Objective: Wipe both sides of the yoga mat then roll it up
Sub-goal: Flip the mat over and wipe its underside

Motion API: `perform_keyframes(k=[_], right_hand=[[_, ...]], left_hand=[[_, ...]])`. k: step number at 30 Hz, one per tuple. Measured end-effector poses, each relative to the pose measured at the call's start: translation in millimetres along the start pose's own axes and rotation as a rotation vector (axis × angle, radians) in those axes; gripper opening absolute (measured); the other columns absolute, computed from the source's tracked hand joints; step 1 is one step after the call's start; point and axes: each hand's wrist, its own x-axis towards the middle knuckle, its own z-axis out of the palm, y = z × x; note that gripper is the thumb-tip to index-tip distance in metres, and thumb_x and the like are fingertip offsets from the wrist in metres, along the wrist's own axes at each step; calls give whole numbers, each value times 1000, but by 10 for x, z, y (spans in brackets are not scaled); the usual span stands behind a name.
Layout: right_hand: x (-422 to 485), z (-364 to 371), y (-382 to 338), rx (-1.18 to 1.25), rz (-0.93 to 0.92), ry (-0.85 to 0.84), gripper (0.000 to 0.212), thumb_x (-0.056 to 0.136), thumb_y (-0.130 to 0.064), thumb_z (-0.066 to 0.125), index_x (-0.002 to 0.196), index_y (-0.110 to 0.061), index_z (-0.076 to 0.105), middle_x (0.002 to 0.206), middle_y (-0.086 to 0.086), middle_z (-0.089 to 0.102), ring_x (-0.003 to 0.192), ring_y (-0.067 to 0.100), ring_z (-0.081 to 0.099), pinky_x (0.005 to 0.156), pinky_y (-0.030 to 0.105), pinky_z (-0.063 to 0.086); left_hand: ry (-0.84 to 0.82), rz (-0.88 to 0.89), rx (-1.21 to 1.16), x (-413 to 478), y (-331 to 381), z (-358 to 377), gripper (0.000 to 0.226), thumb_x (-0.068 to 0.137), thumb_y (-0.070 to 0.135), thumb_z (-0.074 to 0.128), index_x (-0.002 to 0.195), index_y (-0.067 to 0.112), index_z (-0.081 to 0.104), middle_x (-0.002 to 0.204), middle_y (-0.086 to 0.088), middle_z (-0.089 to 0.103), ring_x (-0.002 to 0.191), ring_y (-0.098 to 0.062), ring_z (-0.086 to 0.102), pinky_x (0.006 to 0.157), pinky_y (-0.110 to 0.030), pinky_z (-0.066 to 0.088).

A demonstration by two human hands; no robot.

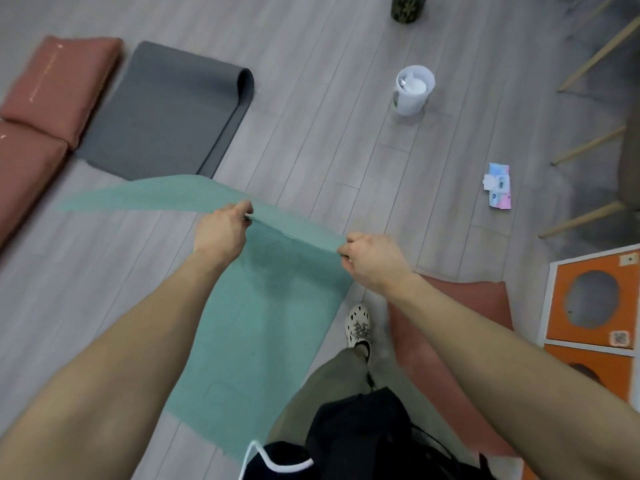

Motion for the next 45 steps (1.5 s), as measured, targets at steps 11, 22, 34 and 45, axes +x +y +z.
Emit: perform_keyframes(k=[11, 22, 34, 45], right_hand=[[-1225, 763, -1909, -18, -62, 34, 27, 98, -30, 57, 84, -17, 76, 84, 5, 60, 66, 35, 65, 57, 35, 38], [-2361, 1622, -3901, 35, -12, -36, 26, 100, -30, 55, 91, -20, 77, 89, 0, 62, 74, 32, 69, 60, 34, 46], [-2886, 3678, -5763, 99, 165, -64, 19, 95, -29, 61, 90, -22, 78, 87, -2, 63, 70, 32, 67, 60, 36, 52], [-2855, 6906, -5592, 73, 132, -150, 21, 97, -25, 59, 93, -16, 77, 92, 4, 64, 67, 38, 66, 56, 34, 39]], left_hand=[[43, -33, -23, -1994, -1222, 460, 20, 101, 20, 63, 115, 22, 77, 117, -7, 73, 102, -38, 69, 83, -45, 57], [-60, -108, -83, -4009, -2483, 868, 25, 95, 19, 63, 116, 23, 76, 120, -4, 73, 107, -35, 69, 90, -46, 57], [-162, -174, -227, -5503, -4175, 2591, 30, 92, 14, 63, 122, 14, 68, 119, -16, 71, 109, -40, 67, 94, -44, 53], [-261, -96, -201, -5980, -4636, 5754, 60, 93, 12, 64, 150, 23, 52, 152, -6, 50, 130, -35, 56, 103, -46, 50]])
